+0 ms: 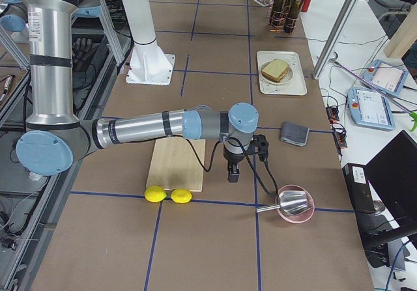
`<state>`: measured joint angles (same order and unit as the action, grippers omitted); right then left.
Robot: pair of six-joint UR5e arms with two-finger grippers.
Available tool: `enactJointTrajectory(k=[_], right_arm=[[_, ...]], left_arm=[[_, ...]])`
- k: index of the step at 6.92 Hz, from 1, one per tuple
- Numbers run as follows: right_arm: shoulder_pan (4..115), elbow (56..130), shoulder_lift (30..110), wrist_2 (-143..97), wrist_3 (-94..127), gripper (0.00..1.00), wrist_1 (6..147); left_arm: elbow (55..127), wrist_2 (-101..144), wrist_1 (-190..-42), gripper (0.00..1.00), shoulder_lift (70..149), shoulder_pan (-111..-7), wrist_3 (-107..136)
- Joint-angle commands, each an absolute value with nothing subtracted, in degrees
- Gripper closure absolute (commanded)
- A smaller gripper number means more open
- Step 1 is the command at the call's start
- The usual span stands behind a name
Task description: Make sandwich and place on tray
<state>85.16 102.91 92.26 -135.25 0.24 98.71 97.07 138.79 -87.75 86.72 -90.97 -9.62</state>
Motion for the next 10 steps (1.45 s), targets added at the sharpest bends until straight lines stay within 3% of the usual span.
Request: enactJointTrajectory(k=[1, 10], right_arm=[[85.2, 102.5, 92.2, -135.4, 0.3, 0.00, 98.7], [85.4, 104.8, 92.9, -135.5, 0.3, 0.00, 98.7]], left_arm=[[97.6, 138.8, -86.7, 0.00, 86.5, -91.1, -9.3], [97.2, 138.9, -86.9, 0.00, 87.1, -91.0, -9.3]])
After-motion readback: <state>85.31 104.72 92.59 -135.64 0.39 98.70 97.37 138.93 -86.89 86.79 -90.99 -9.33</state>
